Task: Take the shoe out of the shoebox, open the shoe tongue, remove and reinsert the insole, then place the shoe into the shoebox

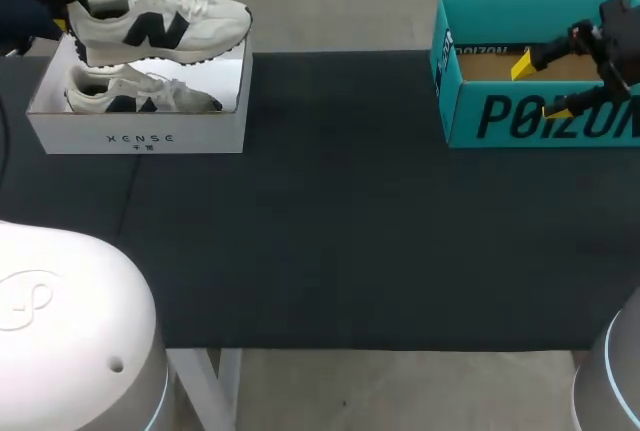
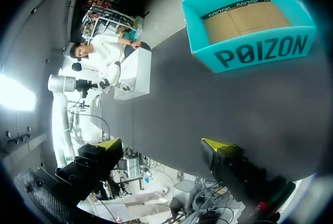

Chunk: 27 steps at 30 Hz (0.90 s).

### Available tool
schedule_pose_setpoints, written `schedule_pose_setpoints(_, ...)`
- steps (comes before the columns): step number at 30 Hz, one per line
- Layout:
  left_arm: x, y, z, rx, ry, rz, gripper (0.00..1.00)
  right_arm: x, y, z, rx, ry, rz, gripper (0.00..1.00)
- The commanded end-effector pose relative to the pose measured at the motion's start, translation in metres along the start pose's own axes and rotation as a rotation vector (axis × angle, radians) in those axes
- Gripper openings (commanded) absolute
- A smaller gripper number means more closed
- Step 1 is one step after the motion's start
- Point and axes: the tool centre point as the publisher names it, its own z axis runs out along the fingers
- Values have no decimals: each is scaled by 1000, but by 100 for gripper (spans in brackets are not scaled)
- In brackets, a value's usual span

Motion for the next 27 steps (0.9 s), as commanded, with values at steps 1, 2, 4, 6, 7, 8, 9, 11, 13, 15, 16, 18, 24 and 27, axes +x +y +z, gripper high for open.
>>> schedule_pose_setpoints(1,7,24,10,19,20,10,0,0,0,1,1,-4,1,100)
schedule_pose_setpoints(2,9,29,13,17,38,7,0,0,0,1,1,-4,1,100)
schedule_pose_setpoints(4,15,38,16,29,33,21,0,0,0,1,1,-4,1,100)
schedule_pose_setpoints(6,21,48,18,32,35,34,0,0,0,1,1,-4,1,100)
schedule_pose_setpoints(7,23,53,18,35,23,34,0,0,0,1,1,-4,1,100)
schedule_pose_setpoints(8,26,59,19,37,24,44,0,0,0,1,1,-4,1,100)
schedule_pose_setpoints(9,28,64,20,25,20,50,0,0,0,1,1,-4,1,100)
schedule_pose_setpoints(11,32,74,20,30,-1,76,0,0,0,1,1,-4,1,100)
schedule_pose_setpoints(13,36,86,18,43,-30,98,0,0,0,1,1,-4,1,100)
schedule_pose_setpoints(15,38,94,18,30,-12,111,0,0,0,1,1,-4,1,100)
schedule_pose_setpoints(16,39,97,18,40,-27,121,0,0,0,1,1,-4,1,100)
schedule_pose_setpoints(18,41,102,18,37,-30,144,0,0,0,1,1,-4,1,100)
schedule_pose_setpoints(24,43,116,29,34,-44,190,0,0,0,1,1,-4,1,100)
schedule_pose_setpoints(27,43,122,36,8,-40,194,0,0,0,1,1,-4,1,100)
